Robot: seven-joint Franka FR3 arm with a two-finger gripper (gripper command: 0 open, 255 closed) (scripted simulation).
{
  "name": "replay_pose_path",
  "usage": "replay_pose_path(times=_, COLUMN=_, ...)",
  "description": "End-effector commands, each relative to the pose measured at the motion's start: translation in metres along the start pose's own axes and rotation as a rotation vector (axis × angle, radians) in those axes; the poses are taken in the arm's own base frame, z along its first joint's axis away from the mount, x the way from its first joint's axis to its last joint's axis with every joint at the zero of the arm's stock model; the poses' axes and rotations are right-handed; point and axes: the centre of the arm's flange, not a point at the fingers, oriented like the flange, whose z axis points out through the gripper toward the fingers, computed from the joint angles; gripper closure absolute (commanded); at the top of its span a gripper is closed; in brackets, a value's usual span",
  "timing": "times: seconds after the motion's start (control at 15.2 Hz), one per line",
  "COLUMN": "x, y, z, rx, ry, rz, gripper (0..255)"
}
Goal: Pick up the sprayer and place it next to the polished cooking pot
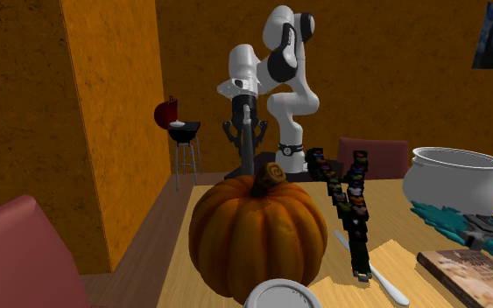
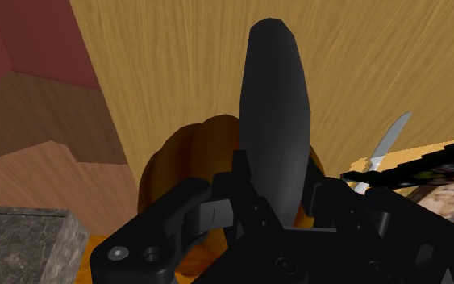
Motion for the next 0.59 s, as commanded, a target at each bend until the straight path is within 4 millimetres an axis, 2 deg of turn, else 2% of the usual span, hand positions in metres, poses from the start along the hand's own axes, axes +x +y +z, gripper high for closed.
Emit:
replay_pose_path(times=0.0, x=0.006, y=-0.001, z=-0.009, rx=-0.001, ry=-0.001, rz=0.000, gripper=255)
replay_pose_path(times=0.53, x=0.027, y=-0.001, z=-0.045, rx=-0.001, ry=-0.001, rz=0.000, gripper=255)
